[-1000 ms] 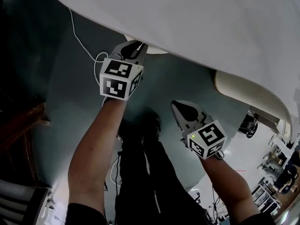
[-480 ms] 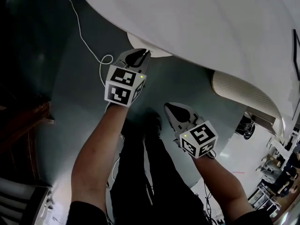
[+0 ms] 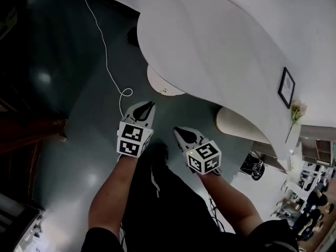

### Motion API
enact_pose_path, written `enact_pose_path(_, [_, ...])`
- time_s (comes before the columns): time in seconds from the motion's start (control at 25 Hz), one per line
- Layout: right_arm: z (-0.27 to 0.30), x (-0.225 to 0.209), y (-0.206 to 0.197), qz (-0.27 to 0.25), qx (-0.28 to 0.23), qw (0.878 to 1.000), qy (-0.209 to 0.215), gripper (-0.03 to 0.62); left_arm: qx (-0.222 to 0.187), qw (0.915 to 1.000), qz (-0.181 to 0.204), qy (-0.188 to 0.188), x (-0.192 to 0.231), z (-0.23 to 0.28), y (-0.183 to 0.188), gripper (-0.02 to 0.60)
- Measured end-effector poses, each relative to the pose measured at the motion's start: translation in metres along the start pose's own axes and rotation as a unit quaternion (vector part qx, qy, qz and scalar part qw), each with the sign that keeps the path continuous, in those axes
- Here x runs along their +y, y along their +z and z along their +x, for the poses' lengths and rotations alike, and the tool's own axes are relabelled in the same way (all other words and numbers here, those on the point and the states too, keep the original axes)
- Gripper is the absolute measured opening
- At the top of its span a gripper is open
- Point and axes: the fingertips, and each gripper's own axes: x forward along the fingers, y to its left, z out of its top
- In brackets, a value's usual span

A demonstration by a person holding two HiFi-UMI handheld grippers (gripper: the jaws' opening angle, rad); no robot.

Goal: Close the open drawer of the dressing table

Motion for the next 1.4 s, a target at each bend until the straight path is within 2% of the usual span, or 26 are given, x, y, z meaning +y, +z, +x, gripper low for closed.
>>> enact_pose_path(0.2, [-0.032, 0.057, 0.072, -0.034, -0.01, 0.999, 0.003, 0.006, -0.015, 0.9999, 0.0, 0.001, -0.008, -0.083, 0.055, 0.014])
enact_pose_path(0.4, [-0.065, 0.118, 0.144, -0.076, -0.054, 0.995, 0.033, 0.006, -0.033, 0.9992, 0.007, 0.023, -0.008, -0.157, 0.104, 0.006])
enact_pose_path(0.64, [-0.092, 0.152, 0.177, -0.094, -0.097, 0.989, 0.055, 0.006, -0.045, 0.9983, 0.023, 0.029, -0.021, -0.215, 0.133, 0.006])
enact_pose_path(0.8, [-0.104, 0.167, 0.192, -0.108, -0.118, 0.984, 0.079, 0.006, -0.05, 0.9975, 0.015, 0.048, -0.028, -0.252, 0.141, 0.006])
enact_pose_path(1.0, [-0.139, 0.162, 0.21, -0.125, -0.154, 0.975, 0.104, 0.006, -0.067, 0.993, -0.01, 0.096, -0.041, -0.275, 0.148, 0.006])
enact_pose_path(1.16, [-0.202, 0.137, 0.221, -0.126, -0.193, 0.963, 0.137, 0.006, -0.094, 0.9865, -0.046, 0.126, -0.069, -0.265, 0.16, 0.006])
enact_pose_path(1.4, [-0.296, 0.068, 0.221, -0.143, -0.227, 0.955, 0.127, 0.005, -0.114, 0.9811, -0.032, 0.153, -0.123, -0.229, 0.192, 0.006])
